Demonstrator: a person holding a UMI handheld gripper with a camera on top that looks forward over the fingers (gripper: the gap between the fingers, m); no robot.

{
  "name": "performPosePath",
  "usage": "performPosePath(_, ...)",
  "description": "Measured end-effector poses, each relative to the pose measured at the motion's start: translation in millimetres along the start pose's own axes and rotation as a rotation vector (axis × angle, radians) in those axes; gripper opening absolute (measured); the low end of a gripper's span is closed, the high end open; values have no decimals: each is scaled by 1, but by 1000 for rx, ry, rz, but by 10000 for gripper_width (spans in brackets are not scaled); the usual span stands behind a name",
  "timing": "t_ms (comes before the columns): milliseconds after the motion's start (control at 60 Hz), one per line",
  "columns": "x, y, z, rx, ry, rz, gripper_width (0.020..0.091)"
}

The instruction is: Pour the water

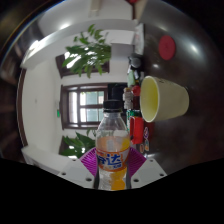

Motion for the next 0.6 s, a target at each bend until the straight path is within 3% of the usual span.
performPosePath(333,4,-7,-17,518,49,-42,364)
performPosePath(600,0,-10,-18,417,50,-25,363)
Point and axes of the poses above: the point between the fingertips, and its own axes, seen from behind it with the camera up: y to the right, z down, x forward, the way the camera looks, the point moved 4 cm from there along -x, backward, against the way the camera looks, and after that the axes turned 3 degrees about y, right-handed, at the moved point
